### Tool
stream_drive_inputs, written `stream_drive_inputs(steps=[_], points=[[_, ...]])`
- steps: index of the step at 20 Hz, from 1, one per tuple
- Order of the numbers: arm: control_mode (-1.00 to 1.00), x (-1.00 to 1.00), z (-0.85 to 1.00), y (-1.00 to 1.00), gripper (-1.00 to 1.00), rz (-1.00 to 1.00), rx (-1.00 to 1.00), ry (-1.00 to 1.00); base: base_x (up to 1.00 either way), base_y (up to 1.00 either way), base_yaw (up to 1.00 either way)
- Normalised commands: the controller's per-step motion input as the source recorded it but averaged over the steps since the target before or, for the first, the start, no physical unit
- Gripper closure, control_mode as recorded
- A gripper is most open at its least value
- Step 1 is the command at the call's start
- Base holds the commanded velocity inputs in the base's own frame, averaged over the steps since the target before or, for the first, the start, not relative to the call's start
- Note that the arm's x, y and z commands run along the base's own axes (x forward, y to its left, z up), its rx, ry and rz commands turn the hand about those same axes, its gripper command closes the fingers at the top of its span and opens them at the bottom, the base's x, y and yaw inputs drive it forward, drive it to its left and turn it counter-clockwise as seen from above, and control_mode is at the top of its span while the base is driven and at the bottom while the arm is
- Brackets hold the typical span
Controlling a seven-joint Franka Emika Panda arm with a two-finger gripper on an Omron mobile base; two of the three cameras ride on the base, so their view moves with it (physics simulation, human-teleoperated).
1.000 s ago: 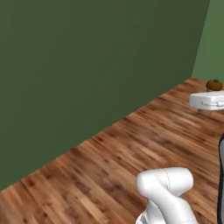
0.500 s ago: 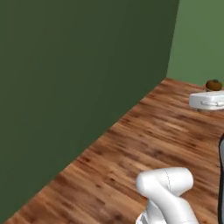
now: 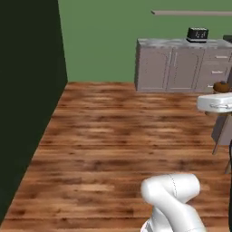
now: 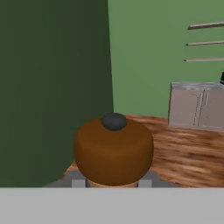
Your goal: Take 2 condiments from the cabinet and move them on the counter near the stove.Make sure the condiments are lined up with each other, next to each other.
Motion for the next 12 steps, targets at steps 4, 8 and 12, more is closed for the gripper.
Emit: stream_drive_inputs(steps=[4,8,12], points=[[1.0,0.0,0.0,0.0,1.0,0.0,0.0,0.0,0.54,0.3,-0.7],[1.0,0.0,0.0,0.0,1.0,0.0,0.0,0.0,0.99,0.27,-0.33],[1.0,0.0,0.0,0.0,1.0,0.0,0.0,0.0,1.0,0.29,-0.27]])
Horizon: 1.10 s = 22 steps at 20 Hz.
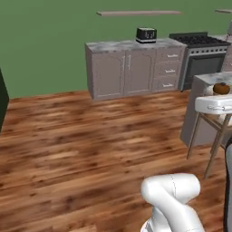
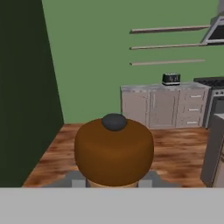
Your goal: Take 2 condiments from the cabinet and move them on the counter near the stove.Make sure the condiments are lined up with each other, next to each other.
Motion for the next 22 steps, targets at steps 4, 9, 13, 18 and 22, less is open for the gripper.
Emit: stream_drive_inputs(steps=[4,9,13,18,22], points=[[1.0,0.0,0.0,0.0,1.0,0.0,0.0,0.0,1.0,0.25,-0.25],[1.0,0.0,0.0,0.0,1.0,0.0,0.0,0.0,1.0,0.4,-0.2],[1.0,0.0,0.0,0.0,1.0,0.0,0.0,0.0,1.0,0.51,-0.25],[1.0,0.0,0.0,0.0,1.0,0.0,0.0,0.0,1.0,0.44,-0.27],[1.0,0.0,0.0,0.0,1.0,0.0,0.0,0.0,1.0,0.46,-0.29]])
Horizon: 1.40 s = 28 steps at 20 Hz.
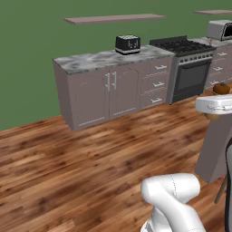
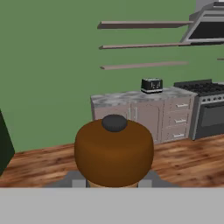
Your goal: Take 2 condiments from the cabinet and move them on the counter near the stove.Make sure the condiments are lined up with each other, next to each other.
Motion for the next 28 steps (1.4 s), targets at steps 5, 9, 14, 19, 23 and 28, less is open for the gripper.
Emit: stream_drive_inputs(steps=[5,9,14,19,23,28], points=[[1.0,0.0,0.0,0.0,1.0,0.0,0.0,0.0,0.98,0.56,-0.58],[1.0,0.0,0.0,0.0,1.0,0.0,0.0,0.0,0.42,0.33,-0.83],[1.0,0.0,0.0,0.0,1.0,0.0,0.0,0.0,0.41,0.41,-0.77],[1.0,0.0,0.0,0.0,1.0,0.0,0.0,0.0,0.6,0.65,-0.66],[1.0,0.0,0.0,0.0,1.0,0.0,0.0,0.0,0.62,1.0,-0.42],[1.0,0.0,0.0,0.0,1.0,0.0,0.0,0.0,0.67,1.0,-0.34]])
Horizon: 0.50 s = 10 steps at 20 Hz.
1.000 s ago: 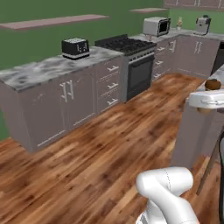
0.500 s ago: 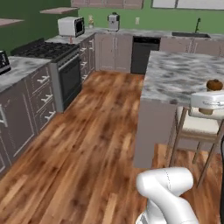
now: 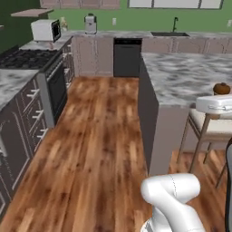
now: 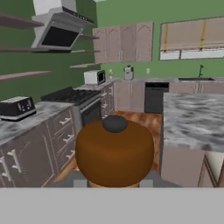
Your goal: Take 2 condiments from the cabinet and move them on the counter near the stove.Make sure the condiments are lined up with each other, next to each other.
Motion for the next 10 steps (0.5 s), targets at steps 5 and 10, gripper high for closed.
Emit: stream_drive_inputs(steps=[5,10], points=[[1.0,0.0,0.0,0.0,1.0,0.0,0.0,0.0,0.96,1.0,-0.26],[1.0,0.0,0.0,0.0,1.0,0.0,0.0,0.0,1.0,1.0,-0.12]])
